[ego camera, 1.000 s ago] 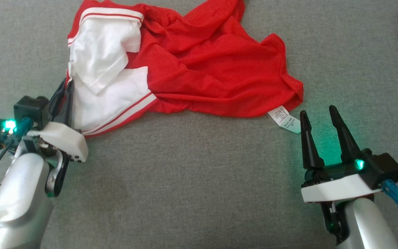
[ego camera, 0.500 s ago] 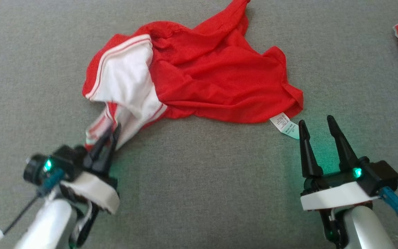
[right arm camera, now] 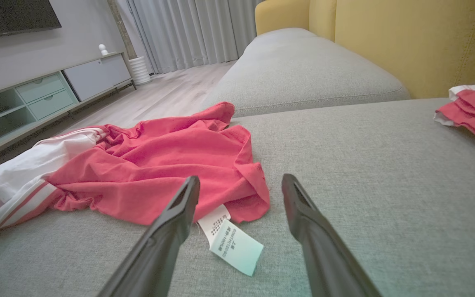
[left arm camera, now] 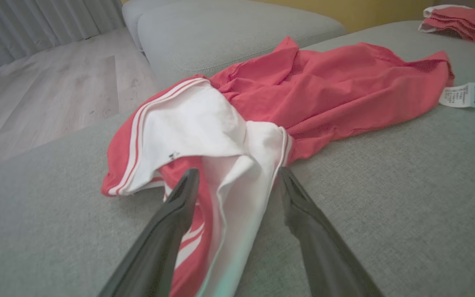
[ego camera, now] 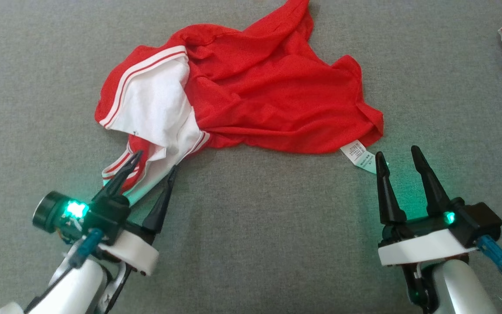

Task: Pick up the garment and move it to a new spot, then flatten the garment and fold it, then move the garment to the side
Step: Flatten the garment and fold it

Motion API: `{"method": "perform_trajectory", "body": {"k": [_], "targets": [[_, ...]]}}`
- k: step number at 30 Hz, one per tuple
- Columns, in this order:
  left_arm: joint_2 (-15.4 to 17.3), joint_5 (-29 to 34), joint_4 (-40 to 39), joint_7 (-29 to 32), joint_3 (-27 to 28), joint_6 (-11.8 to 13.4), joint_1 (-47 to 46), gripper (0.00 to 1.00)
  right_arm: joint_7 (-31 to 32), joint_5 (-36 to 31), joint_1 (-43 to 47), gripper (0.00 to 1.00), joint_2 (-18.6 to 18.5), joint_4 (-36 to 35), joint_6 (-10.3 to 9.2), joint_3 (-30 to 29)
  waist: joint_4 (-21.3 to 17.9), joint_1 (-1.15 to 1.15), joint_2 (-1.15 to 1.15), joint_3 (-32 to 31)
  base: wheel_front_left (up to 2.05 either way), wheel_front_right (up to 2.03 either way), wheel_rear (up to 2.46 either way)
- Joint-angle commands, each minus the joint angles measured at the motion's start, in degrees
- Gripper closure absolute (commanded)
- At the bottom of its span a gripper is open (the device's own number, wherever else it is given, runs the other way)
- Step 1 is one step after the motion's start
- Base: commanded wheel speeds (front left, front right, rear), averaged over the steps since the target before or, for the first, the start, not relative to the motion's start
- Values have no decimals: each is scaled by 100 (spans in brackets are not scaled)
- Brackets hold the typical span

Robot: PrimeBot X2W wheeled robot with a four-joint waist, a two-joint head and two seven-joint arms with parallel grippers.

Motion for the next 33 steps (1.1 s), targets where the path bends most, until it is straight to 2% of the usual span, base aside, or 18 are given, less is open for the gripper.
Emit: {"method": "perform_trajectory", "body": {"k": [1, 8, 14, 17, 18, 19, 20, 22, 23, 27, 33], "targets": [[253, 154, -242, -6, 155, 64, -243, 0, -22, 35, -38, 0, -15, -167, -5, 140, -12, 0, 0, 33, 0, 0, 0], [355, 536, -223, 127, -119, 60, -417, 0, -22, 87, -128, 0, -15, -134, -5, 179, -102, 0, 0, 121, 0, 0, 0], [432, 580, -148, 207, -151, 96, -415, 0, -22, 100, -147, 0, -15, -114, -5, 164, -158, 0, 0, 145, 0, 0, 0], [441, 588, -131, 235, -133, 165, -415, 10, -22, 106, -145, 0, -15, -114, -5, 155, -156, 0, 0, 153, 0, 0, 0], [445, 590, -132, 259, -125, 196, -409, 22, -22, 108, -142, 0, -15, -114, -5, 152, -152, 0, 0, 153, 0, 0, 0], [457, 594, -131, 275, -112, 224, -407, 51, -22, 109, -140, 0, -15, -113, -5, 151, -148, 0, 0, 154, 0, 0, 0], [466, 596, -132, 282, -97, 252, -407, 60, -22, 111, -141, 0, -15, -111, -5, 152, -144, 0, 0, 155, 0, 0, 0], [476, 579, -139, 295, -79, 279, -403, 90, -22, 113, -147, 0, -15, -105, -5, 152, -133, 0, 0, 154, 0, 0, 0], [484, 570, -140, 309, -72, 290, -400, 100, -22, 112, -150, 0, -15, -106, -5, 155, -126, 0, 0, 152, 0, 0, 0], [513, 513, -170, 319, -23, 336, -378, 100, -22, 62, -147, 0, -15, -99, -5, 167, -92, 0, 0, 130, 0, 0, 0], [551, 472, -479, 36, 181, 556, -326, 100, -22, 29, -142, 0, -66, -46, -5, 176, 86, 0, 0, -16, 0, 0, 0]]}}
